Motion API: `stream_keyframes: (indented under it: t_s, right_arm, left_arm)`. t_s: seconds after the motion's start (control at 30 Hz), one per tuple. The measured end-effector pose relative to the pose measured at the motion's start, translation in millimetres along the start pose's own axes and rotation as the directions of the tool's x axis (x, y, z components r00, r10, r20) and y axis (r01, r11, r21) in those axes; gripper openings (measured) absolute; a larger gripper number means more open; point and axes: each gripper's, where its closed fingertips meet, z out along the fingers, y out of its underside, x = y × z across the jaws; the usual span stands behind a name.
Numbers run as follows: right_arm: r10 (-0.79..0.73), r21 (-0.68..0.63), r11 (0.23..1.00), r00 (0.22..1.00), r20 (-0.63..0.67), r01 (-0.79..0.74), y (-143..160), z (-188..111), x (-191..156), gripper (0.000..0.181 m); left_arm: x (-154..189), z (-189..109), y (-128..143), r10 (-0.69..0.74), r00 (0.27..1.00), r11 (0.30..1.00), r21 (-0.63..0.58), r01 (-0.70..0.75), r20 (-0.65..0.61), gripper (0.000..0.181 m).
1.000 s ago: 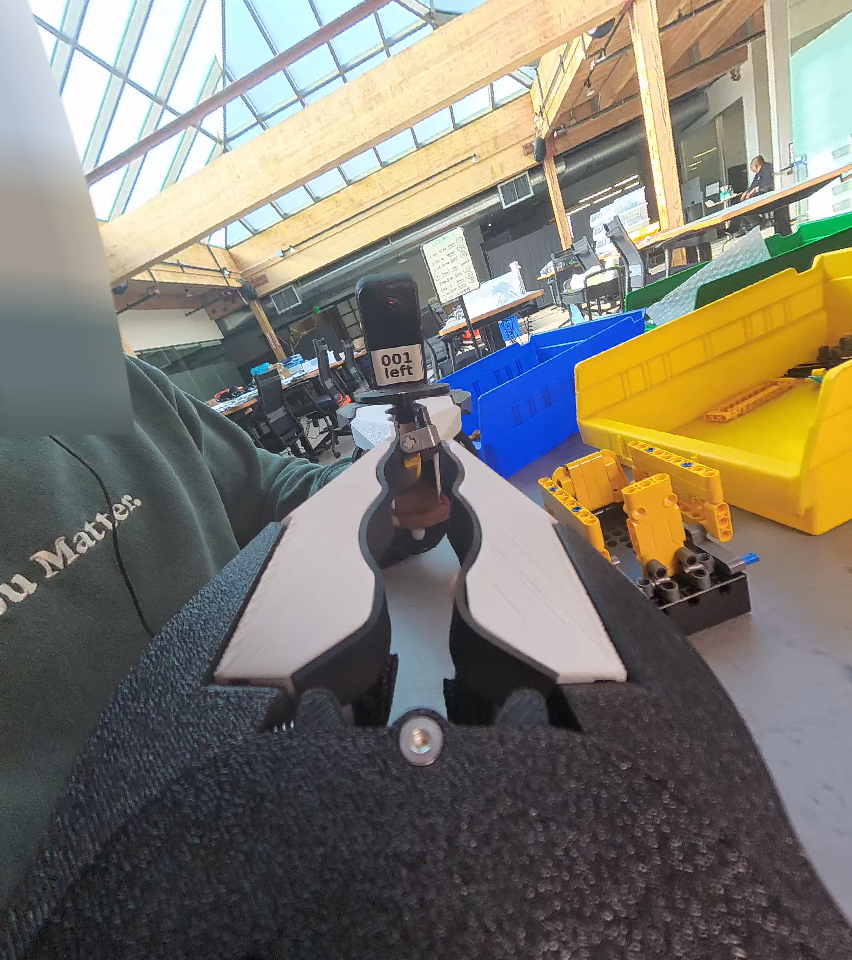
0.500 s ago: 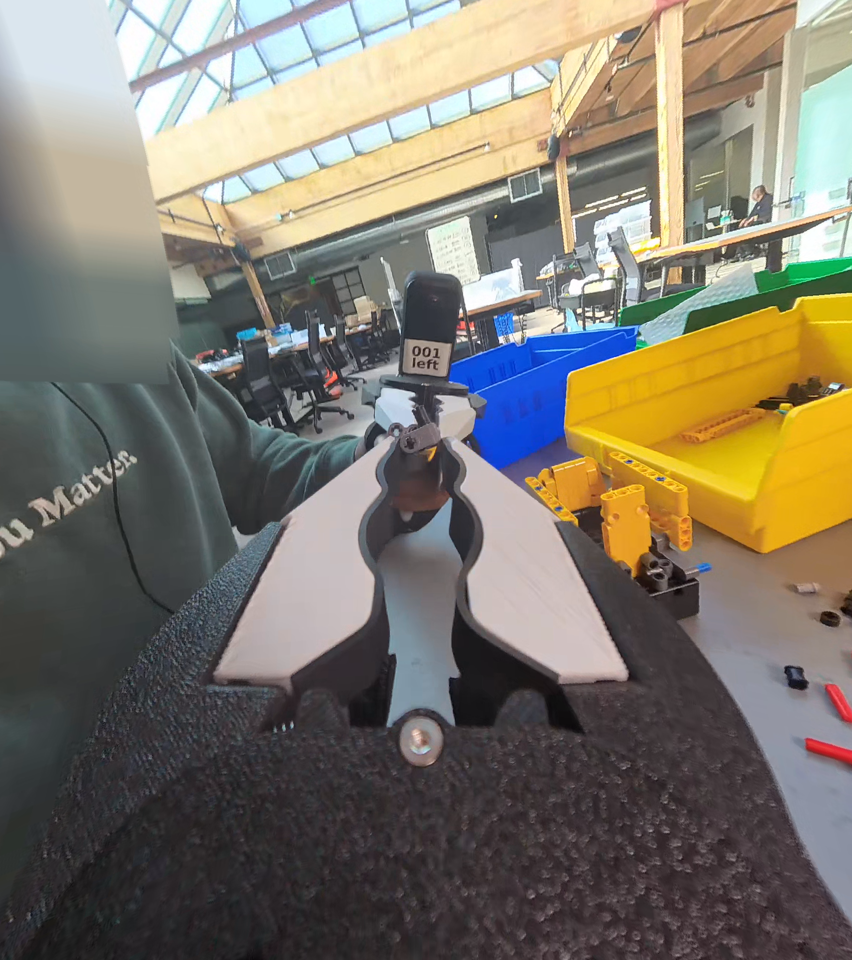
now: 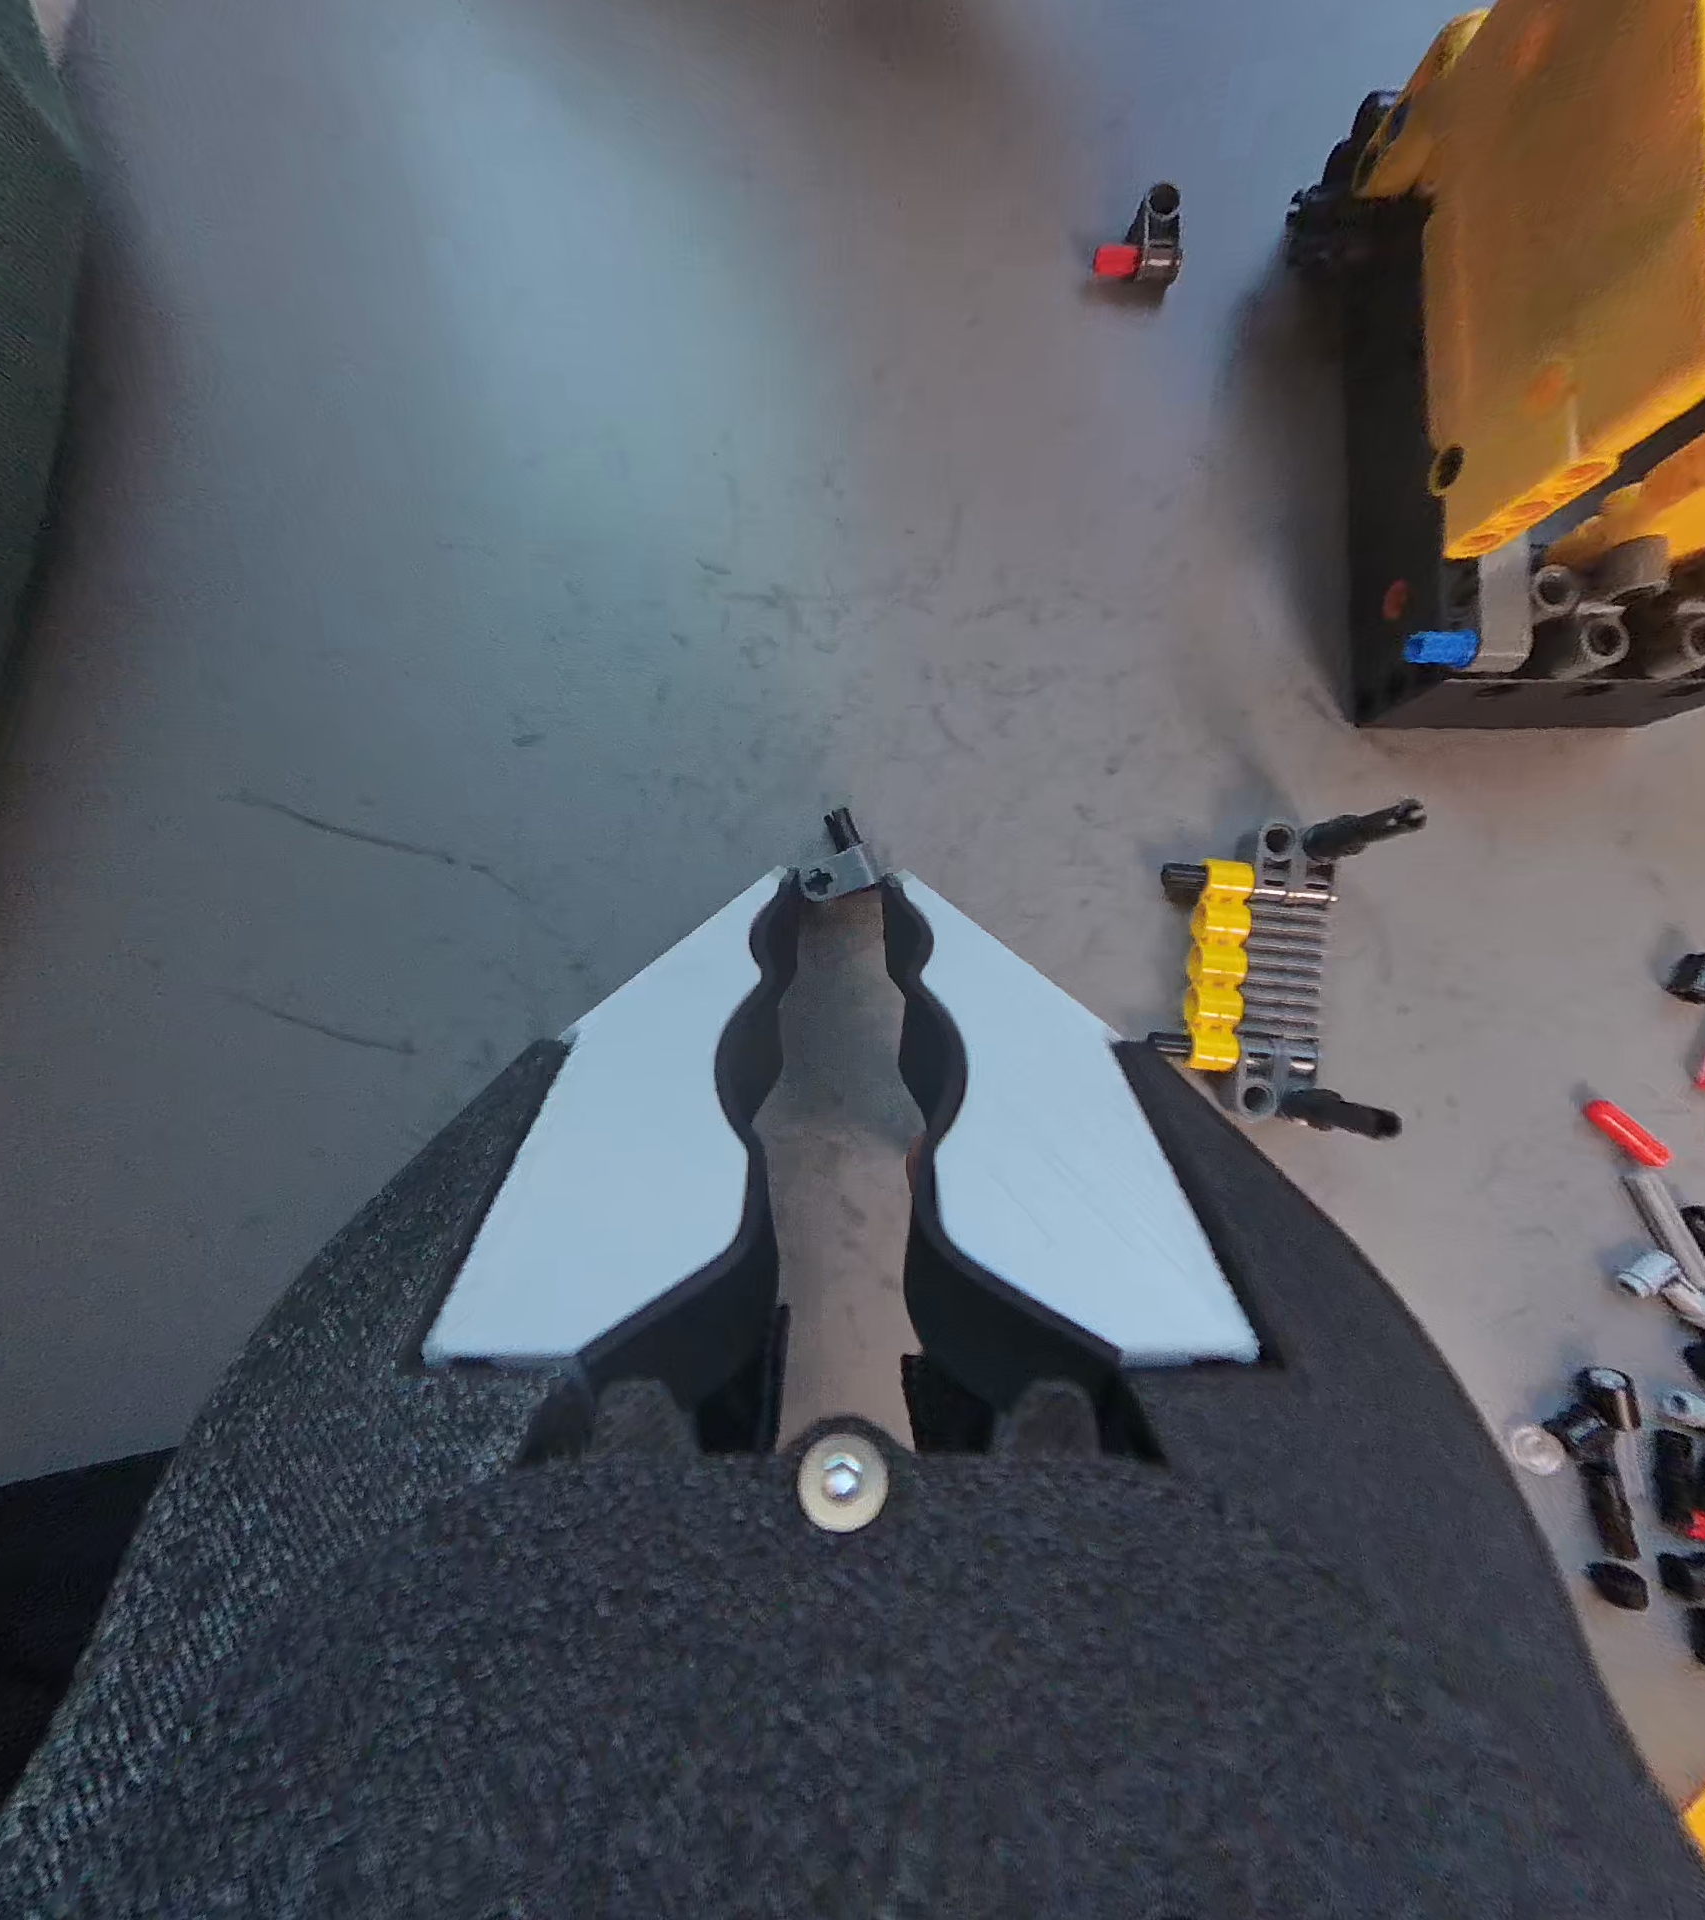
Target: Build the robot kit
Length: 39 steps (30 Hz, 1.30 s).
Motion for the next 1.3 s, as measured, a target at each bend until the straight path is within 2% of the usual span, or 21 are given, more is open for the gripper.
stream_keyframes:
  t_s: [0.13, 0.23, 0.37, 0.43, 0.53, 0.73, 1.0, 1.3]
  right_arm:
    - [0.052, -0.015, 0.998, 0.998, -0.040, -0.053, 1, -2, 6, 0.026]
    - [0.140, -0.035, 0.989, 0.984, -0.107, -0.144, 4, -5, 9, 0.026]
    - [0.279, 0.012, 0.960, 0.948, -0.154, -0.281, -4, -3, 7, 0.025]
    - [0.316, 0.033, 0.949, 0.937, -0.146, -0.315, -7, -1, 5, 0.018]
    - [0.269, -0.015, 0.961, 0.949, -0.164, -0.275, -2, 2, 8, 0.008]
    - [0.103, -0.087, 0.990, 0.990, -0.091, -0.111, -5, -2, 8, 0.007]
    - [0.083, -0.073, 0.994, 0.995, -0.054, -0.086, -3, -2, 5, 0.007]
    - [-0.048, -0.116, 0.992, 0.999, 0.002, 0.048, -1, 0, -1, 0.007]
  left_arm:
    - [3, 2, 2, -0.002, 1.000, 1.000, -0.014, 0.002, -0.006, 0.006]
    - [5, 2, 3, 0.001, 1.000, 1.000, -0.020, -0.001, -0.005, 0.006]
    - [6, 2, 1, -0.002, 1.000, 1.000, -0.018, 0.002, -0.004, 0.006]
    - [7, 1, 0, -0.001, 1.000, 1.000, -0.017, 0.001, -0.001, 0.006]
    - [7, 1, 0, 0.003, 1.000, 1.000, -0.017, -0.003, 0.003, 0.006]
    - [5, 0, 0, 0.006, 1.000, 1.000, -0.022, -0.006, 0.014, 0.006]
    - [5, 0, 1, 0.001, 1.000, 1.000, -0.024, -0.001, 0.010, 0.006]
    - [4, 2, 5, -0.005, 1.000, 0.999, -0.039, 0.006, 0.012, 0.006]
